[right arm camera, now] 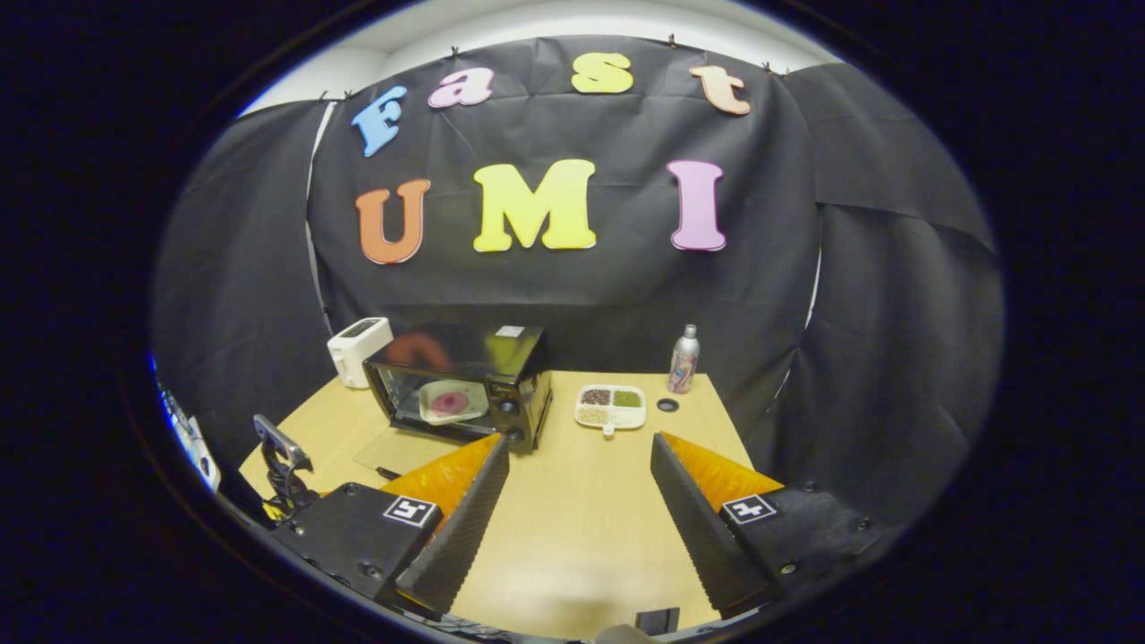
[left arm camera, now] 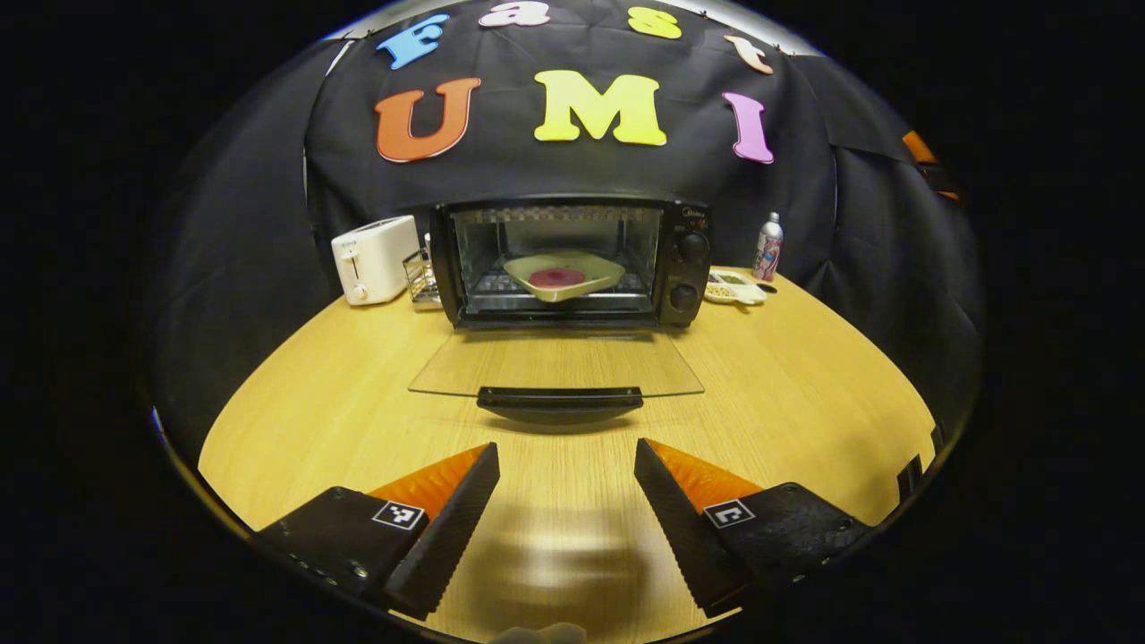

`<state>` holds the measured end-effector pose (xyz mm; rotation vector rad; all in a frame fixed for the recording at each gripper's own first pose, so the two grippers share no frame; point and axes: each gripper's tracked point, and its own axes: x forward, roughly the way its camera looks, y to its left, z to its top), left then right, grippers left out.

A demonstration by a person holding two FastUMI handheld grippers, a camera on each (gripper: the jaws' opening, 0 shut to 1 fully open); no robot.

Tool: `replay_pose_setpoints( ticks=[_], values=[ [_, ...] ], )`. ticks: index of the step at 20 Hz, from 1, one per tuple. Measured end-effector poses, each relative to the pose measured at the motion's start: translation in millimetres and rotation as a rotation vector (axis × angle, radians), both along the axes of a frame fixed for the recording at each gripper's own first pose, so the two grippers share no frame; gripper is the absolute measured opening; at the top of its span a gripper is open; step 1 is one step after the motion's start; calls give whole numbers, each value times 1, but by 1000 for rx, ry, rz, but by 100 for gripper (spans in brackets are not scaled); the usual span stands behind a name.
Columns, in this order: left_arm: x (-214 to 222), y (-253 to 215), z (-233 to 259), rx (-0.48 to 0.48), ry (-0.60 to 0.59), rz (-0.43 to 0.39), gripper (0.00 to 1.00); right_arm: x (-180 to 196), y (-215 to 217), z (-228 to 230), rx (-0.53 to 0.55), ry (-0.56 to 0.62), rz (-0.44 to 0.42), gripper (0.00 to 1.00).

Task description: Open the electric oven with the left hand, put the food in, and close the electric oven.

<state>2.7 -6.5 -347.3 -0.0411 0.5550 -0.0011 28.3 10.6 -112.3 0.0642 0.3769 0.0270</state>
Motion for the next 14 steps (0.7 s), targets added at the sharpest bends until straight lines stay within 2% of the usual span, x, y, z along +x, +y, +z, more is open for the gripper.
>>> replay_pose_setpoints(
  ticks=[7, 8, 11, 13, 14],
  values=[
    [37, 2, -33, -2, 39, 17, 97, 5, -13, -11, -1, 41, -32, 96],
    [39, 5, -38, 0, 49, 24, 98, 6, -14, -14, -1, 48, -37, 100],
    [45, 10, -51, 1, 79, 33, 97, 9, -16, -13, -4, 58, -43, 100],
    [49, 13, -57, 2, 93, 37, 97, 13, -15, -14, -4, 60, -48, 96],
    [53, 13, -56, 0, 81, 36, 97, 14, -15, -16, -5, 64, -51, 100]
  ],
)
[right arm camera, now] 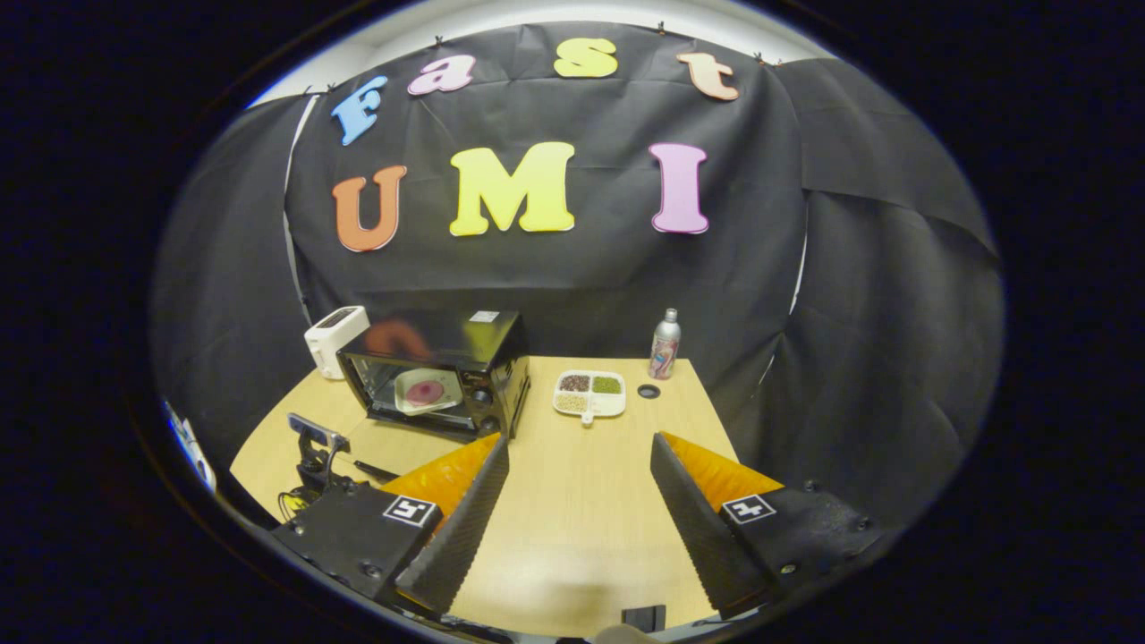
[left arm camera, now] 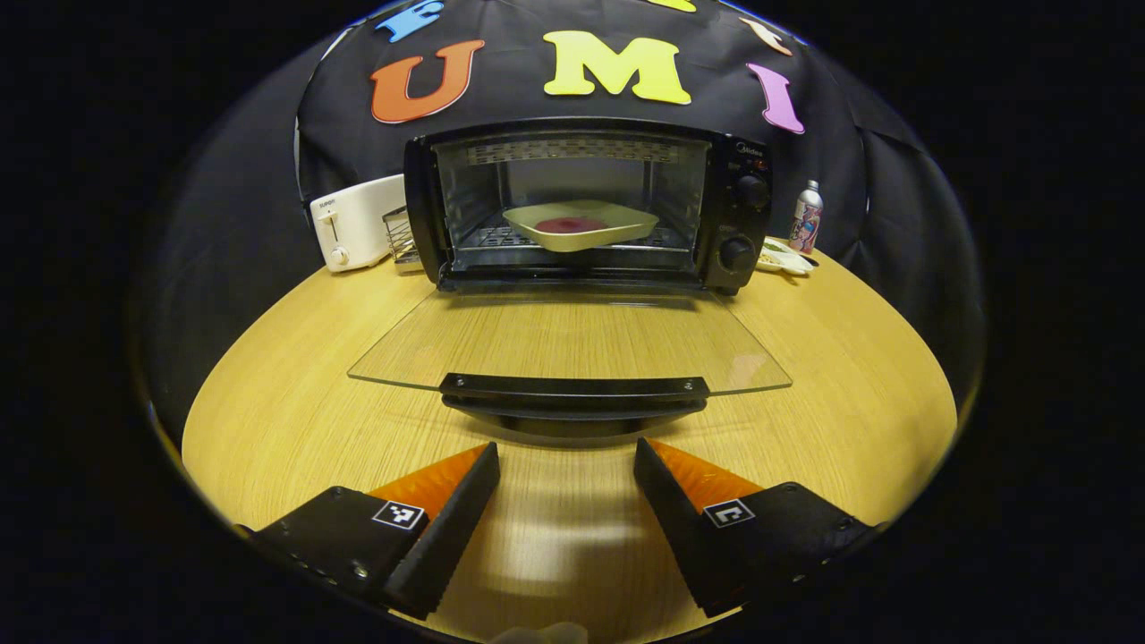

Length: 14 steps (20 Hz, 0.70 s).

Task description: Open the electric oven with the left hand, put the food in, and close the electric oven.

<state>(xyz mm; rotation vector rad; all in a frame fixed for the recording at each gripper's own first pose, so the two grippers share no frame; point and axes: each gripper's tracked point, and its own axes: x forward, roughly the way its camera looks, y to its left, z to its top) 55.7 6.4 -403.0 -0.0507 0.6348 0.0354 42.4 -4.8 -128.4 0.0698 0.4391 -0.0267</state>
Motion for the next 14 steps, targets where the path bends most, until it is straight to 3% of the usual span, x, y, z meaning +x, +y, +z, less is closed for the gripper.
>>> replay_pose_setpoints(
  ticks=[6, 14],
  values=[
    [6, -3, 4, 7, 8, -22, 96, 2, -2, -9, 15, 35, -5, 100],
    [30, 1, 57, 18, -56, -34, 97, 4, -1, -12, 68, 25, 1, 96]
  ],
)
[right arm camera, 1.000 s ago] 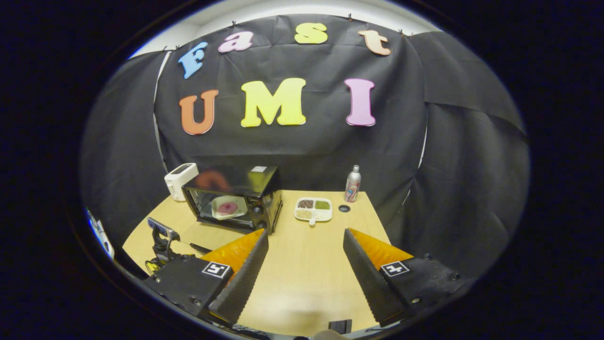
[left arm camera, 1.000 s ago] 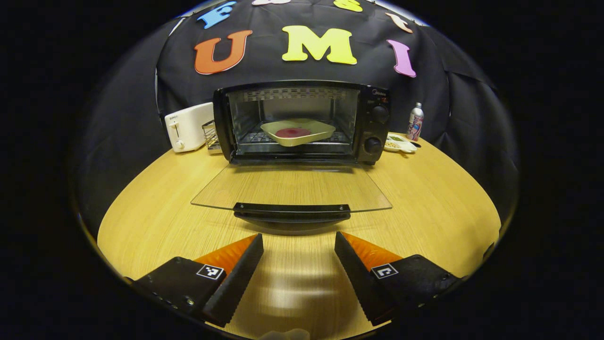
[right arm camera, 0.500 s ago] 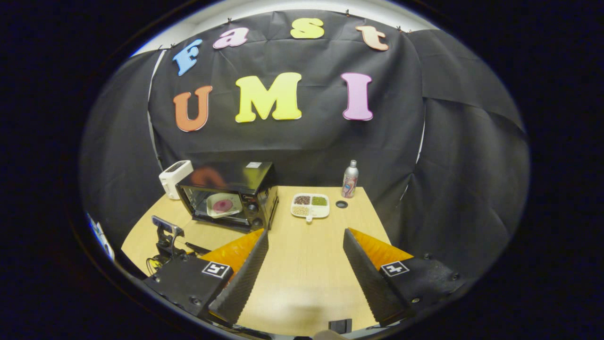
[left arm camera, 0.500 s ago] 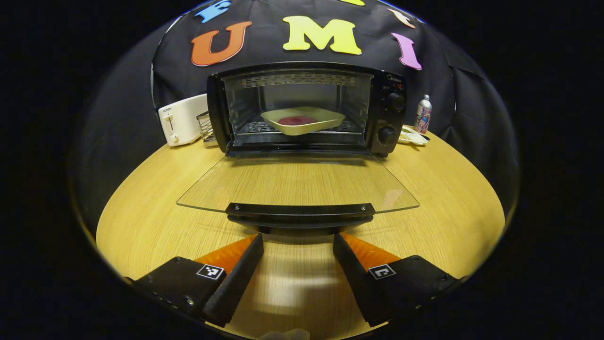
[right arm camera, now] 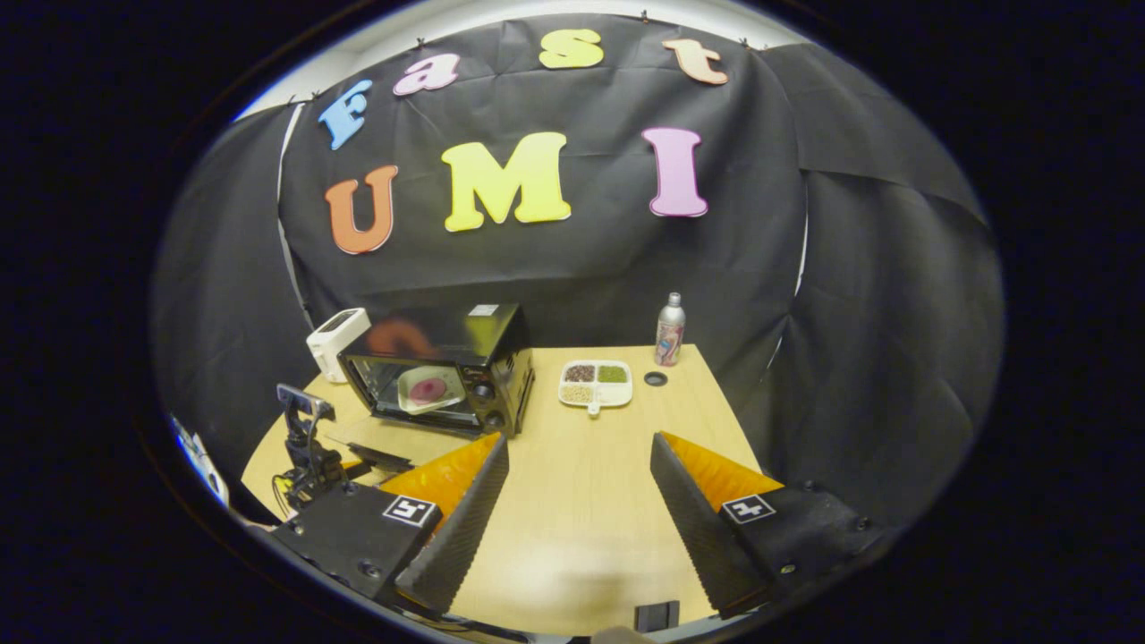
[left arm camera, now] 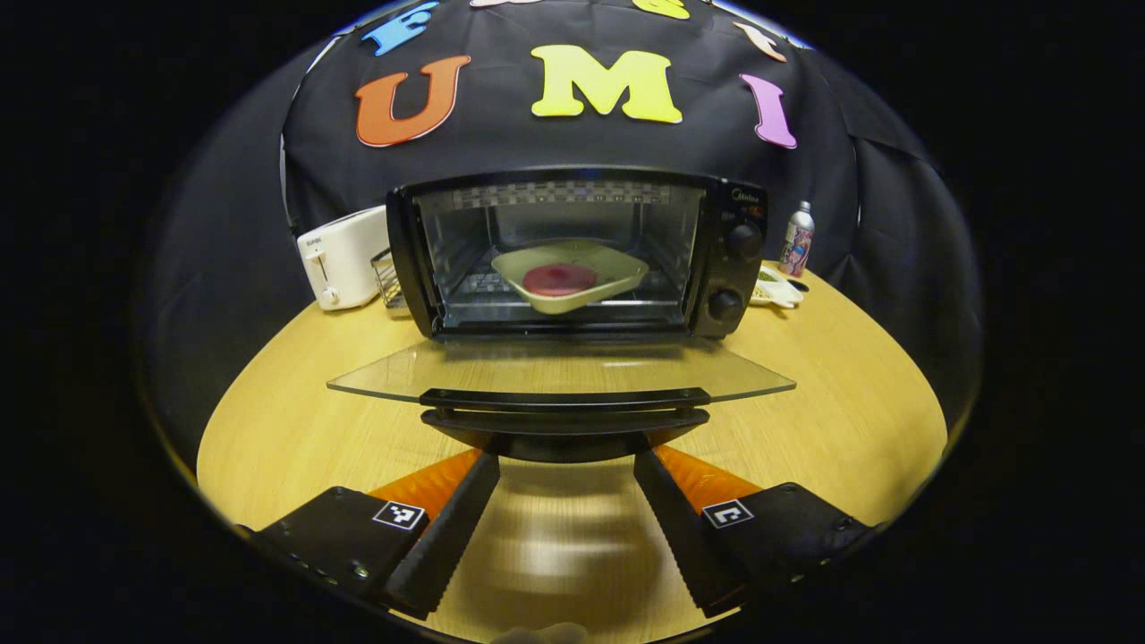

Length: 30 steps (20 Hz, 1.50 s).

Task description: Open the electric oven with the left hand, put the food in, and close the electric oven.

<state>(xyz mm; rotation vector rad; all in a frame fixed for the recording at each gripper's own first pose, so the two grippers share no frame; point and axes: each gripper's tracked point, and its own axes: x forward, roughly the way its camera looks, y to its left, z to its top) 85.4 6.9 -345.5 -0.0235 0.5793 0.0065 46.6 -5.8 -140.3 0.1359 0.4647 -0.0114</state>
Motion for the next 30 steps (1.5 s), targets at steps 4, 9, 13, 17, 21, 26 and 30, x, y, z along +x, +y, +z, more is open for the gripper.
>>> replay_pose_setpoints(
  ticks=[4, 9, 13, 17, 21, 26, 30],
  values=[
    [26, 3, 34, 15, -46, -6, 97, -3, -5, -5, 37, 1, -11, 96],
    [55, 9, 76, 27, -118, 8, 97, -10, -14, 0, 47, -22, -31, 96],
    [45, 1, 84, 22, -125, -7, 97, -13, -14, 8, 42, -48, -38, 96],
    [25, -3, 93, 13, -139, -21, 97, -17, -7, 17, 35, -74, -39, 96],
    [0, -7, 112, -10, -168, -42, 98, -31, 9, 22, 40, -93, -51, 96],
    [-37, -6, 148, -21, -210, -80, 97, -61, 36, 27, 16, -100, -83, 96],
    [-71, -7, 208, -15, -309, -115, 97, -87, 49, 41, -8, -132, -84, 96]
  ],
)
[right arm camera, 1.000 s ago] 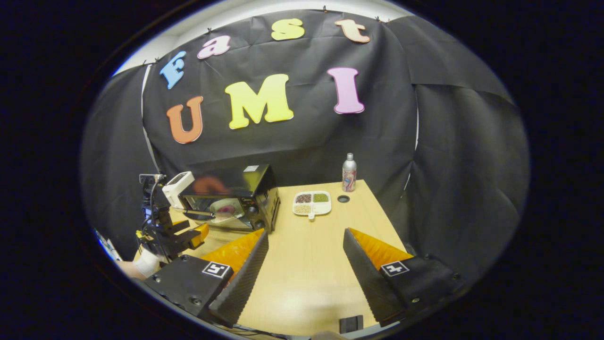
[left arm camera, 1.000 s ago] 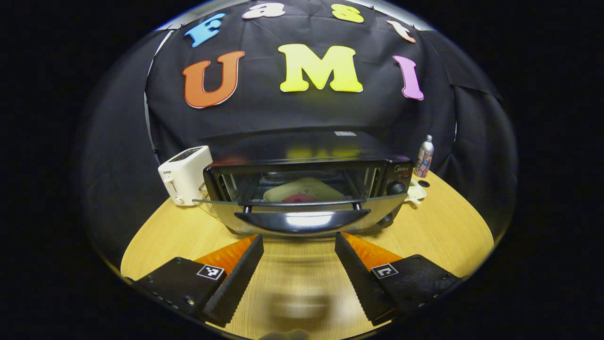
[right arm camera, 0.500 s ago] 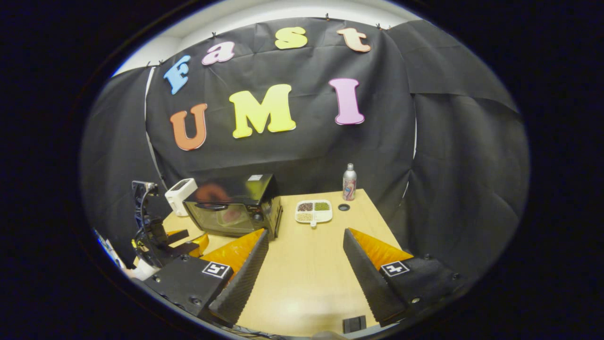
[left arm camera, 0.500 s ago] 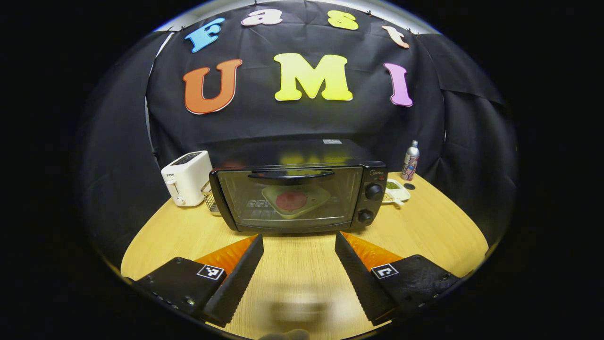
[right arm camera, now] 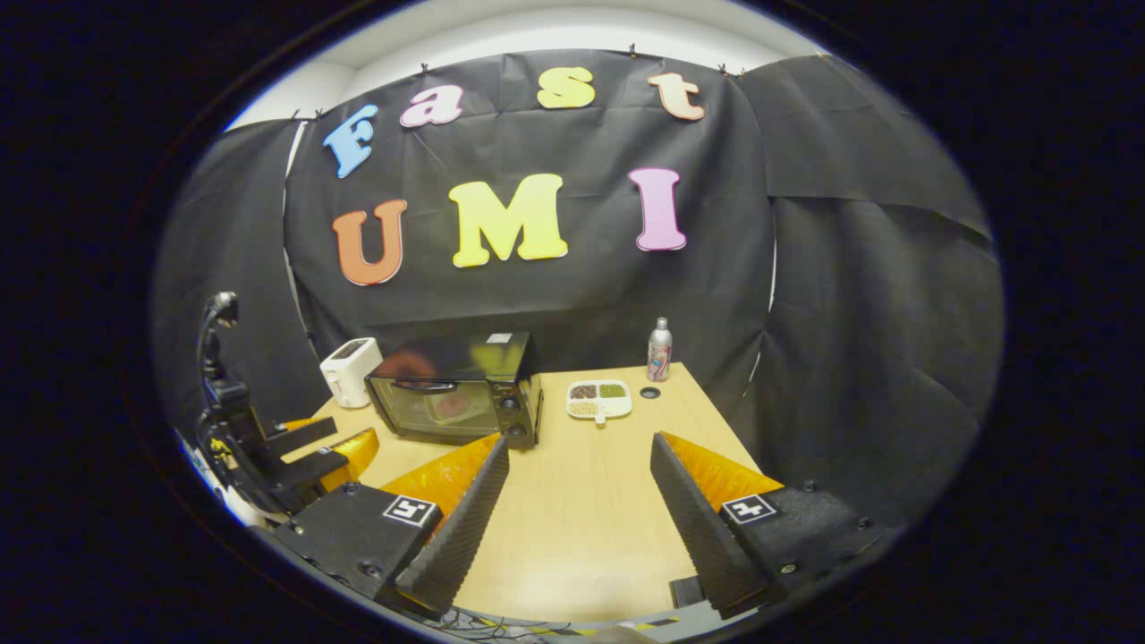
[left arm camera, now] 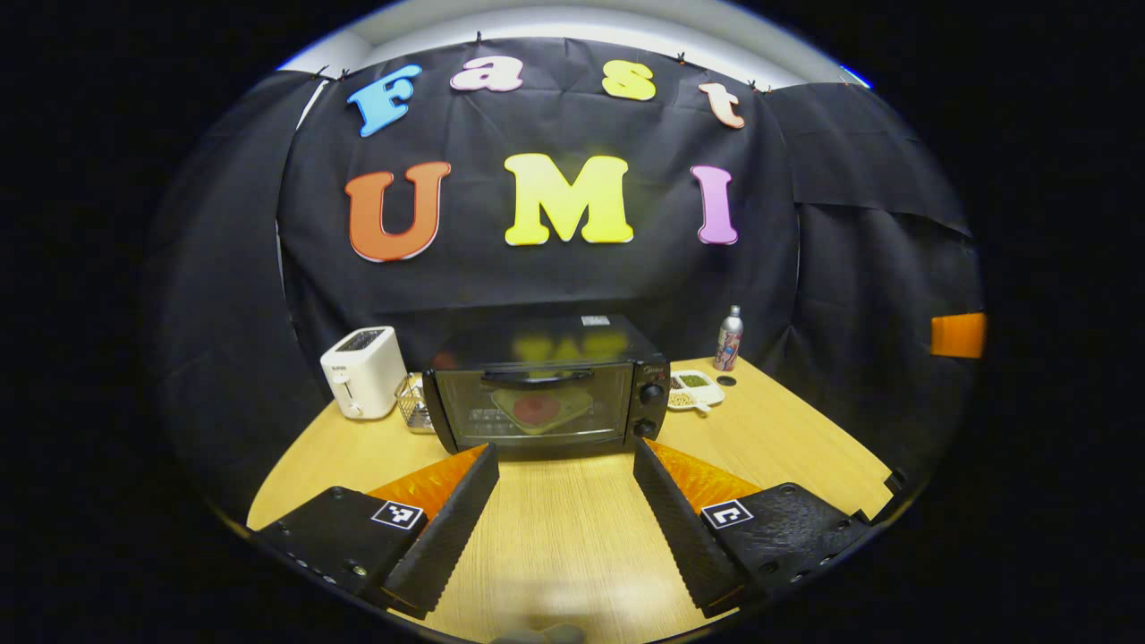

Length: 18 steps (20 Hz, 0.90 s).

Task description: Open the electric oven with the left hand, put the food in, and close the electric oven.

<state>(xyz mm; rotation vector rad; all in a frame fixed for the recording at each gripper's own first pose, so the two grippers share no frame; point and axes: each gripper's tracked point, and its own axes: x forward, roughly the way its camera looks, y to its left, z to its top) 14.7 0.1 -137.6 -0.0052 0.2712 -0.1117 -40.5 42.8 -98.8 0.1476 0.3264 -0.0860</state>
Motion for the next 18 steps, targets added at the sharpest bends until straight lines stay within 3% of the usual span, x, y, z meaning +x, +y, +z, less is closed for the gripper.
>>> replay_pose_setpoints(
  ticks=[4, 5, 8, 12, 18],
  values=[
    [-45, 10, 81, 7, -145, 30, 96, -30, -9, 39, -4, -109, 14, 96],
    [-58, 13, 102, 7, -183, 51, 97, -39, -16, 50, -4, -138, 18, 100],
    [-99, 17, 148, 15, -272, 118, 96, -67, -50, 76, -18, -213, 20, 96],
    [-146, -5, 171, -18, -298, 161, 96, -102, -94, 99, -40, -286, 14, 96],
    [-192, -32, 176, 5, -300, 198, 96, -136, -121, 88, -63, -303, 38, 96]
  ],
)
